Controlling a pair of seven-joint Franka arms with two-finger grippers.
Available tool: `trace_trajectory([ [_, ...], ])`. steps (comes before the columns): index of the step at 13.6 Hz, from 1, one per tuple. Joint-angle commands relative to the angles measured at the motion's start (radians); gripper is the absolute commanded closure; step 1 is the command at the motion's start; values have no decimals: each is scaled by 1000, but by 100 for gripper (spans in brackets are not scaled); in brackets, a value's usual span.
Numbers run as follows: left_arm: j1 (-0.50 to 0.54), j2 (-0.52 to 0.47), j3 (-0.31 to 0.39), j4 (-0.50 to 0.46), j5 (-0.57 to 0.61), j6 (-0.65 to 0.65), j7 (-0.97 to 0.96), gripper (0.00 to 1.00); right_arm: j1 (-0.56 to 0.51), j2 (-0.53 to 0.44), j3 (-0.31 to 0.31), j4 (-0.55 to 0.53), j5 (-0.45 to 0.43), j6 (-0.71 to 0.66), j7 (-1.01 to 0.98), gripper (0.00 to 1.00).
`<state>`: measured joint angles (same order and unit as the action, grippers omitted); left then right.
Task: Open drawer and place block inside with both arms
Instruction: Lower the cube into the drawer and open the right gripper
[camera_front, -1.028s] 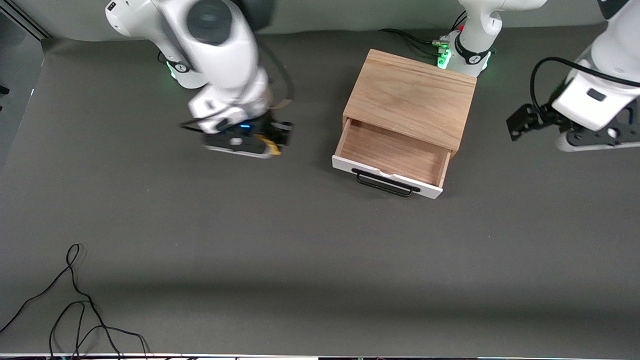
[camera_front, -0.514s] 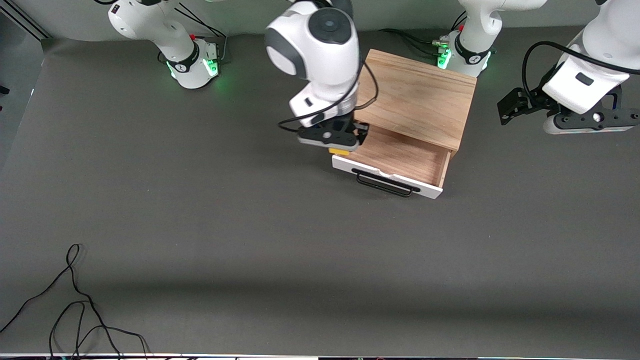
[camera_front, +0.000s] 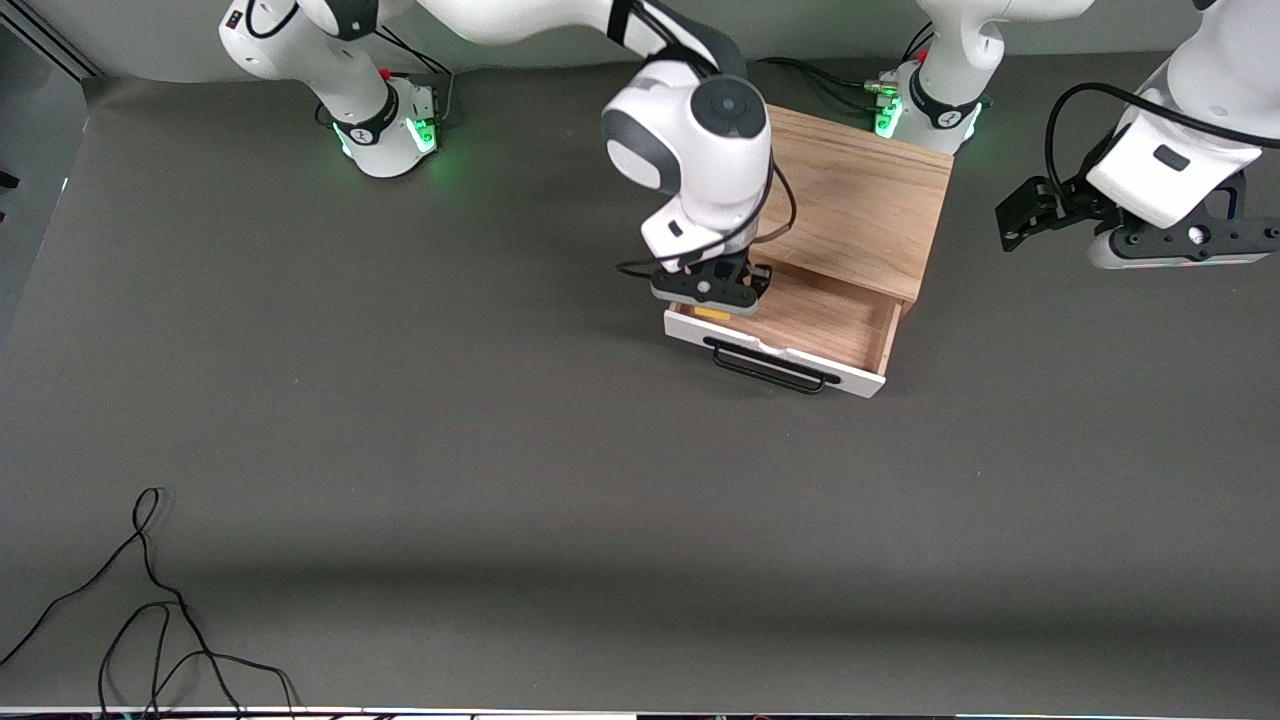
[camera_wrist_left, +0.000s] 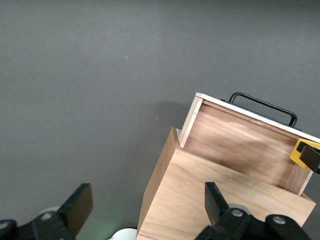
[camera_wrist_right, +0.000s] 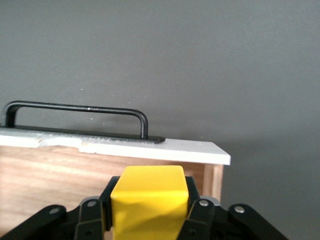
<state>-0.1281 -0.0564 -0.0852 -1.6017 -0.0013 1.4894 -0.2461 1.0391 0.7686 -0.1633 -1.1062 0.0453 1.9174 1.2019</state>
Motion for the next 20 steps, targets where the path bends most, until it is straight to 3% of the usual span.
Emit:
trace_trajectory([
  [1, 1, -25, 4, -24, -11, 18, 19, 0, 9, 47, 1, 52, 16, 6, 33, 69],
  [7, 4, -25, 10, -23, -11, 22, 28, 0, 7, 113, 4, 49, 34, 43, 31, 69],
  [10, 7, -28, 73, -24, -20, 17, 155, 0, 7, 113, 4, 48, 38, 43, 31, 68],
  [11, 7, -26, 96, -24, -45, 17, 178, 0, 7, 113, 5, 48, 38, 43, 33, 62],
  [12, 5, -26, 119, -24, -66, 15, 180, 0, 7, 113, 5, 48, 39, 42, 33, 28],
  [13, 2, -26, 117, -24, -66, 14, 180, 0, 7, 112, 4, 48, 50, 41, 33, 6],
  [14, -4, -28, 114, -23, -59, 12, 180, 0, 6, 109, 4, 48, 62, 40, 31, 0],
  [16, -2, -28, 114, -23, -57, 8, 180, 0, 3, 97, 2, 49, 65, 19, 31, 0],
  [20, -8, -28, 111, -21, -51, 8, 179, 0, -8, 25, -2, 104, 65, -170, 31, 0],
])
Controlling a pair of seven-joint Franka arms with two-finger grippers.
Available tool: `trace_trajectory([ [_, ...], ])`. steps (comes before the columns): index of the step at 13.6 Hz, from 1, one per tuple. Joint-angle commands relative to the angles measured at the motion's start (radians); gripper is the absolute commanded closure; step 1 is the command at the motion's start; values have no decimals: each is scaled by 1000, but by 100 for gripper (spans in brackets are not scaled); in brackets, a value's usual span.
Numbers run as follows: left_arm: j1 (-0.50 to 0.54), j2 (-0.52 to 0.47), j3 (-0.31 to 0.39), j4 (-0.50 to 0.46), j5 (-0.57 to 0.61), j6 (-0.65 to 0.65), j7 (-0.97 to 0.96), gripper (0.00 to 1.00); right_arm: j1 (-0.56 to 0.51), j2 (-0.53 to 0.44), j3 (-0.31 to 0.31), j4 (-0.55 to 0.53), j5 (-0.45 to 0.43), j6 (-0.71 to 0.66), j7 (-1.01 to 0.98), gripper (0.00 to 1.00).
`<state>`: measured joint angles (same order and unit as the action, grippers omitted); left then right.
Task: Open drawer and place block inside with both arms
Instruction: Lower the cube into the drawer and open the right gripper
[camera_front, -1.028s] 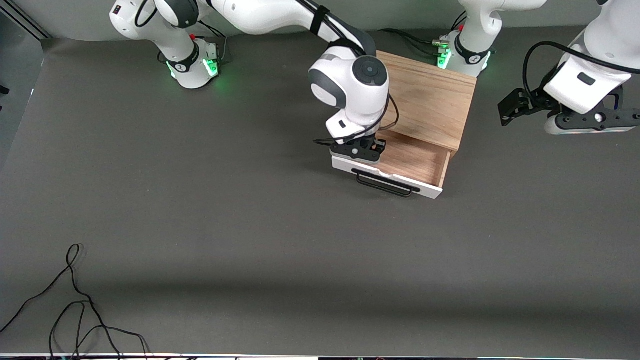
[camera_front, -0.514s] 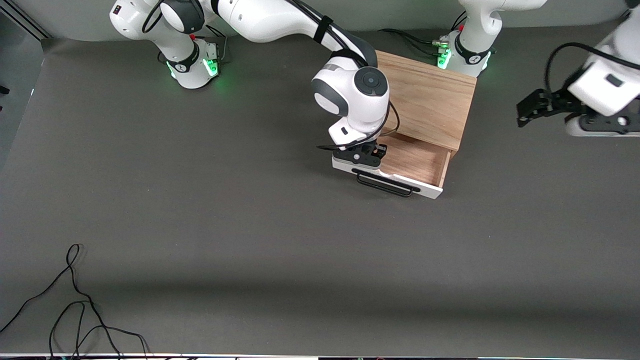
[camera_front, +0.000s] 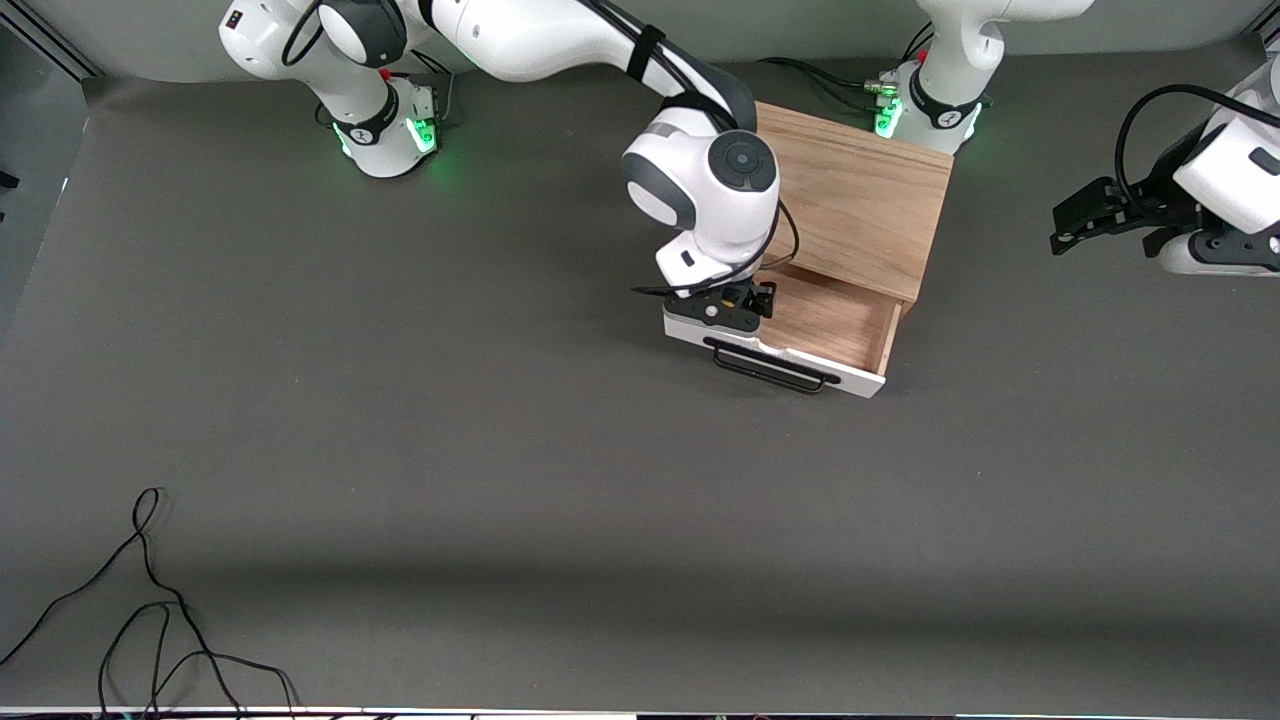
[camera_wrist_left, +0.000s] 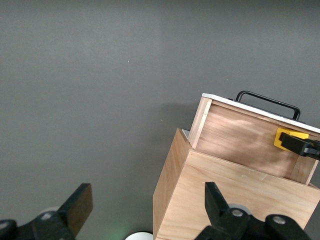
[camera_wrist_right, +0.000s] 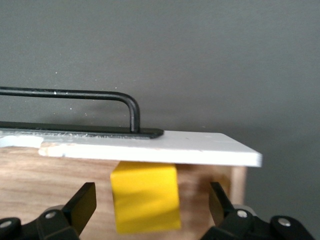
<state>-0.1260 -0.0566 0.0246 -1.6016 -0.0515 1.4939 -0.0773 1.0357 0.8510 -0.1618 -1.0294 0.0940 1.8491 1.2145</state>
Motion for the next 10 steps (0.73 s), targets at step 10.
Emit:
trace_trajectory([
  [10, -11, -28, -14, -20, 16, 2, 8, 0, -407, -669, 59, -387, 7, -254, -411, 0],
])
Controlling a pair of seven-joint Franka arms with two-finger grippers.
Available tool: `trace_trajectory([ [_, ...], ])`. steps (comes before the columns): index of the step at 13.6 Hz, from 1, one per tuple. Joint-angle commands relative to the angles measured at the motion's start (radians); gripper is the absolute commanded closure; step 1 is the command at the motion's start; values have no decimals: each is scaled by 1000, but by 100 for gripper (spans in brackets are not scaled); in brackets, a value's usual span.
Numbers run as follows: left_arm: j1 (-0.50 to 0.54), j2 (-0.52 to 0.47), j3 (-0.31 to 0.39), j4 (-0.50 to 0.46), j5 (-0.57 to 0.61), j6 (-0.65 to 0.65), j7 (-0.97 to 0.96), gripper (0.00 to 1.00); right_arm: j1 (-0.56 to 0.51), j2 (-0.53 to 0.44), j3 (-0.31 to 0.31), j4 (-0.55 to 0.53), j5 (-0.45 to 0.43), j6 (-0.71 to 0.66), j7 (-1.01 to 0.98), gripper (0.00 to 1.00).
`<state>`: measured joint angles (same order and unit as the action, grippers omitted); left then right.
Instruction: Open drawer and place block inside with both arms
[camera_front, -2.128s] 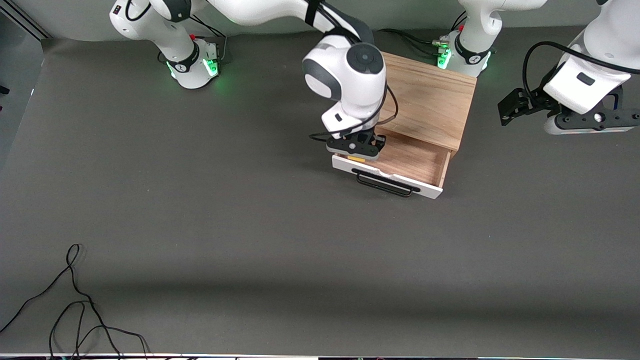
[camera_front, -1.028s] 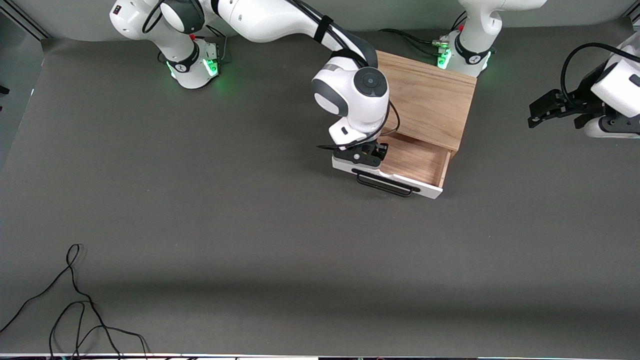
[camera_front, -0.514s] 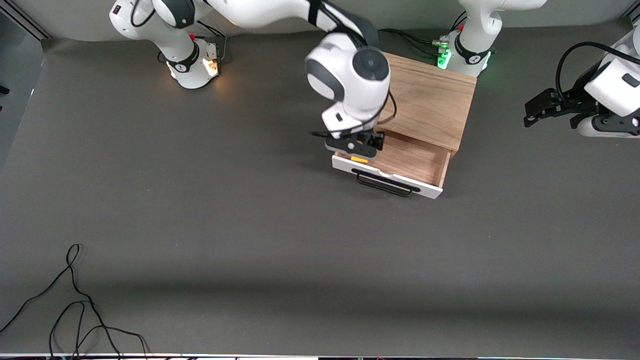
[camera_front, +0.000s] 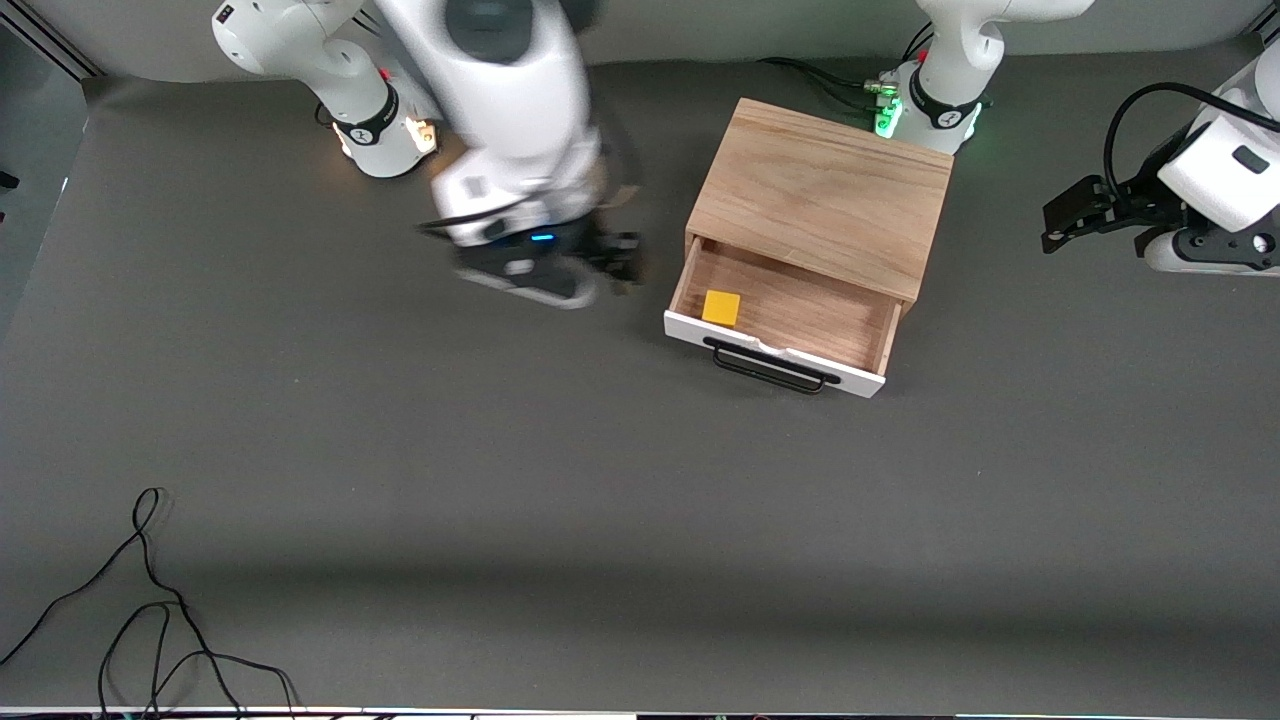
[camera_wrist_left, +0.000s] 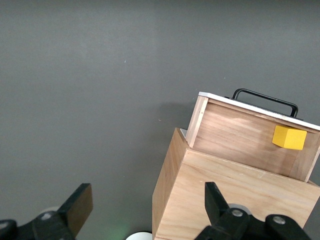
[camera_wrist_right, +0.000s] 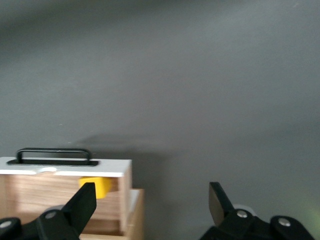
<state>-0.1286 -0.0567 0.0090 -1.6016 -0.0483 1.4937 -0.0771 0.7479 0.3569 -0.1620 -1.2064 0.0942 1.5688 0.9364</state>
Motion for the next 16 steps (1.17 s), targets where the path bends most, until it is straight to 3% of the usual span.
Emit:
trace_trajectory([
  [1, -8, -29, 2, -18, 13, 0, 10, 0, -203, -223, 91, -254, 6, 27, -212, 0],
  [3, -3, -28, 3, -17, 15, 3, 11, 0, -341, -300, 125, -318, 4, 25, -359, 0],
  [6, -5, -28, 2, -9, 15, 4, 11, 0, -487, -363, 125, -383, 1, 25, -575, 0],
  [10, -8, -29, 0, -8, 18, 5, 11, 0, -628, -366, 125, -384, -77, -10, -749, 0],
  [14, -8, -28, 0, -8, 18, 4, 11, 0, -752, -363, 125, -377, -79, -12, -852, 0],
  [16, -8, -28, -4, -8, 18, 7, 11, 0, -754, -355, 111, -377, -79, -12, -854, 0],
])
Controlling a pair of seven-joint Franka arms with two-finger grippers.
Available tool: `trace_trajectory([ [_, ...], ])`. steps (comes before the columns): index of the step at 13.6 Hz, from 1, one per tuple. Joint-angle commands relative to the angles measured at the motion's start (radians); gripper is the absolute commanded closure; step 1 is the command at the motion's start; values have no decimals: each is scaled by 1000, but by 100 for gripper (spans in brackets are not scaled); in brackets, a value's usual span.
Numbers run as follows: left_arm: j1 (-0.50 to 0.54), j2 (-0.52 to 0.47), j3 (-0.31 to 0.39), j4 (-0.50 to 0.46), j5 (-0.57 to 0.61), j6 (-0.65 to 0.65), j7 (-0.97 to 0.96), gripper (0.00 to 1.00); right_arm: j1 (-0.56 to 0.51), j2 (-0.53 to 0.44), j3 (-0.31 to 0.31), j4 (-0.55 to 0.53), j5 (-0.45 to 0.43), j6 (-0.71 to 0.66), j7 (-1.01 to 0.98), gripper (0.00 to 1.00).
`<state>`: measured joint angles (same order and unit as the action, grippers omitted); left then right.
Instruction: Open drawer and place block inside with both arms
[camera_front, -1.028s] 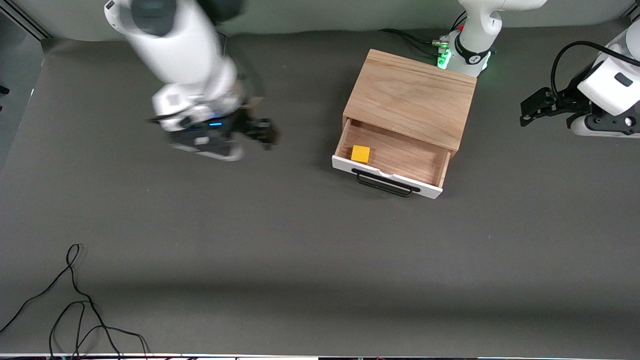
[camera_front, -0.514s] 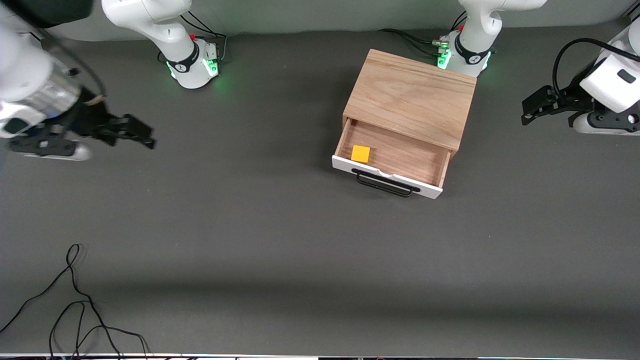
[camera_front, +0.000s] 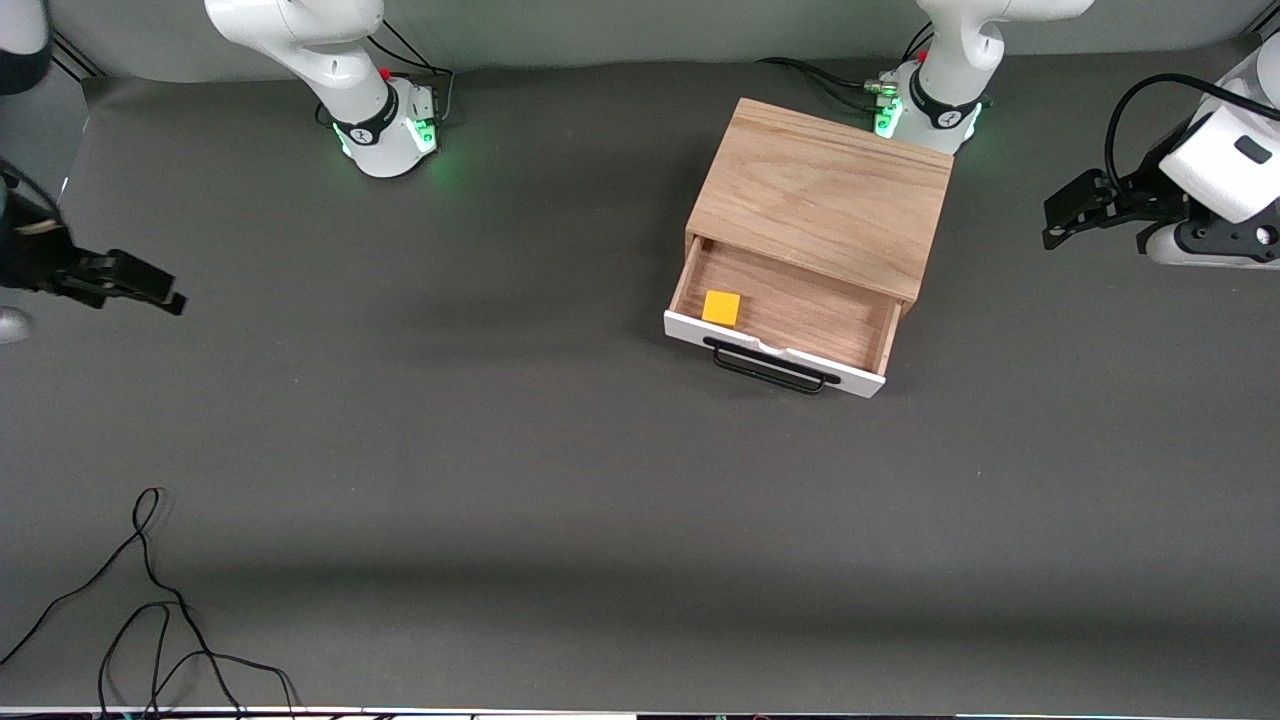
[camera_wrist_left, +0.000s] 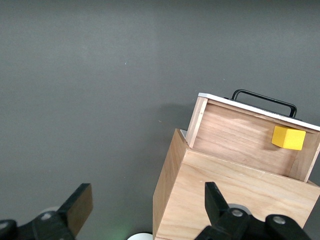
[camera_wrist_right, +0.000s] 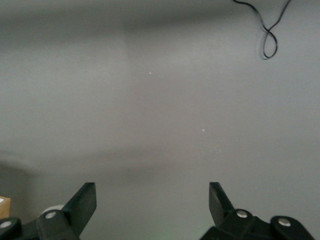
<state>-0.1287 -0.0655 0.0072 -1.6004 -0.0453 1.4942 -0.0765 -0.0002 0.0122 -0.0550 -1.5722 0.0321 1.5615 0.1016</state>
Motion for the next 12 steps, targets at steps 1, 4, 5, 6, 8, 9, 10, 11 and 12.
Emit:
trace_trajectory([
  [1, -8, -19, -9, -9, 16, 6, 9, 0, -7, -9, 4, -9, -18, -4, -19, 0],
  [4, 0, -28, -9, -19, 19, 14, 11, 0, -11, -8, -3, -9, -18, -3, -46, 0],
  [5, 4, -30, -6, -22, 19, 20, 11, 0, -15, -3, -5, -9, -18, -3, -68, 0],
  [6, 4, -31, -6, -26, 18, 21, 11, 0, -15, 0, -5, -9, -20, -1, -72, 0],
  [8, 1, -48, -9, -45, 19, 38, 11, 0, -15, 2, -9, -8, -20, -1, -72, 0],
  [9, 3, -62, -9, -67, 19, 53, 11, 0, -15, 2, -11, -8, -23, -3, -72, 0],
  [10, 4, -79, -9, -96, 19, 73, 11, 0, -15, 2, -11, -3, -23, -3, -72, 0],
  [11, 4, -95, -6, -122, 19, 90, 11, 0, -14, 2, -11, -3, -24, -3, -72, 0],
  [12, 3, -102, -9, -131, 19, 93, 11, 0, -14, 0, -11, -2, -26, -3, -72, 0],
])
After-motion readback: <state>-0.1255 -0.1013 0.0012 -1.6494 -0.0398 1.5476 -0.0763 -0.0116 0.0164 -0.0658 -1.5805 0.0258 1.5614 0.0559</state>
